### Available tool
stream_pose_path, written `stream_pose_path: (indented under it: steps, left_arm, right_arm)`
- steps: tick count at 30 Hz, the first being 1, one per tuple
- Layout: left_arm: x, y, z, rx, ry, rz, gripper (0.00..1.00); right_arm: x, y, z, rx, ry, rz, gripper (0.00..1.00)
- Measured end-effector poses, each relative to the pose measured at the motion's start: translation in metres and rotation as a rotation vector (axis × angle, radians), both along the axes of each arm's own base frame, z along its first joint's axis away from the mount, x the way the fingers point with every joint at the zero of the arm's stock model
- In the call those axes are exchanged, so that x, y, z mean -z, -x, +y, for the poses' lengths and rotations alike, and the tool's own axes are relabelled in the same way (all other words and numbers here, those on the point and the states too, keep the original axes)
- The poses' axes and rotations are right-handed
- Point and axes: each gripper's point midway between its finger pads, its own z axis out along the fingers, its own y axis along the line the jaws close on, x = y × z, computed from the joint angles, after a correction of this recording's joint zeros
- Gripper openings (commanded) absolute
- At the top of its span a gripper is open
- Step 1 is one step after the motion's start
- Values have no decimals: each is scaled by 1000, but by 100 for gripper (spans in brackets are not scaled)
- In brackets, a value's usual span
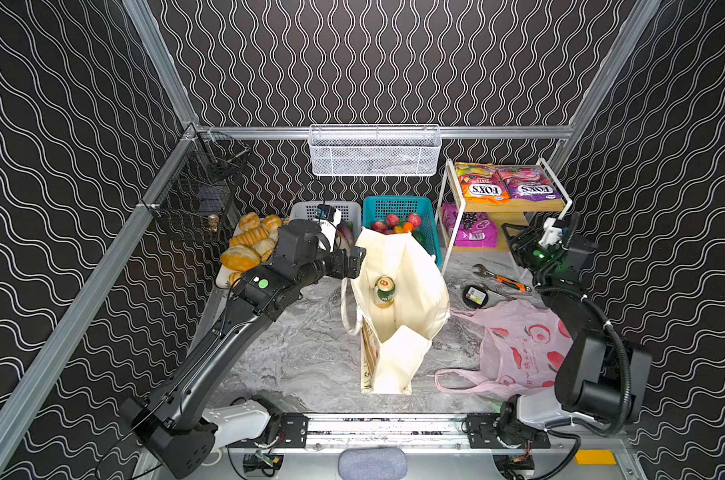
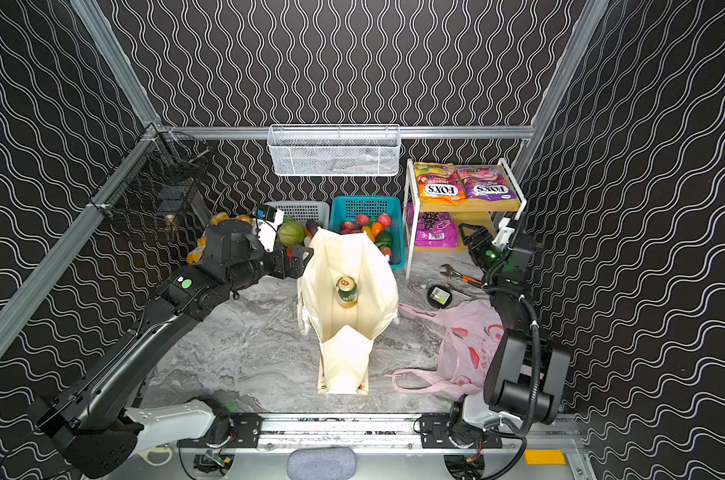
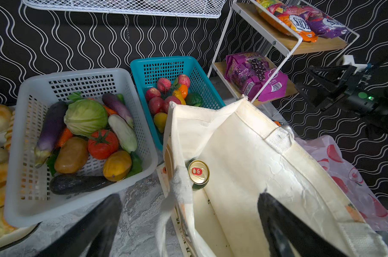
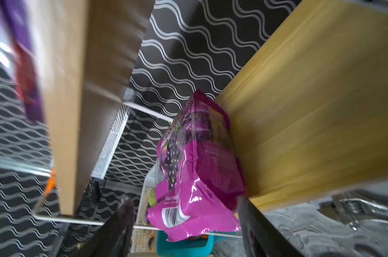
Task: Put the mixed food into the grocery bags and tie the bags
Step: 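Grasp the purple grape candy bag on the shelf with the right gripper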
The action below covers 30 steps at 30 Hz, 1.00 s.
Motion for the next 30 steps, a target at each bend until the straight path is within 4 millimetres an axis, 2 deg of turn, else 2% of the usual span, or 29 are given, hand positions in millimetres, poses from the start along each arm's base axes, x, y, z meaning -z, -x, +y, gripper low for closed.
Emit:
stream_pose_path:
  steps: [4, 10, 13, 15, 19, 22, 26, 28, 30]
  left_arm:
    - [1, 1, 2, -5, -4, 3, 99]
    - [-1, 4, 5, -12, -8, 2, 99]
    - [1, 5, 7, -17, -15, 9, 99]
    - [1, 5, 7, -18, -16, 10, 99]
    - [3, 5, 7, -23, -7, 16, 99]
    - [4, 5, 7, -26, -2, 24, 99]
    - [6, 4, 5, -24, -1, 30, 99]
    - [5, 4, 5, -23, 2, 31, 99]
    - [4, 4, 5, -25, 13, 29, 99]
  right_arm:
    - [18, -8, 6, -9, 13, 27, 72]
    - [25, -17, 17, -21, 16, 19, 65]
    - [33, -19, 15, -13, 24, 36, 51]
    - [39, -19, 13, -7, 38, 53, 38]
    - [39, -14, 10, 16, 79, 62, 19]
    - [28, -6, 1, 57, 121, 46, 18]
    - [21, 4, -21, 156, 166, 60, 18]
    - [22, 11, -29, 187, 179, 71, 21]
    - [26, 15, -27, 169, 188, 85, 30]
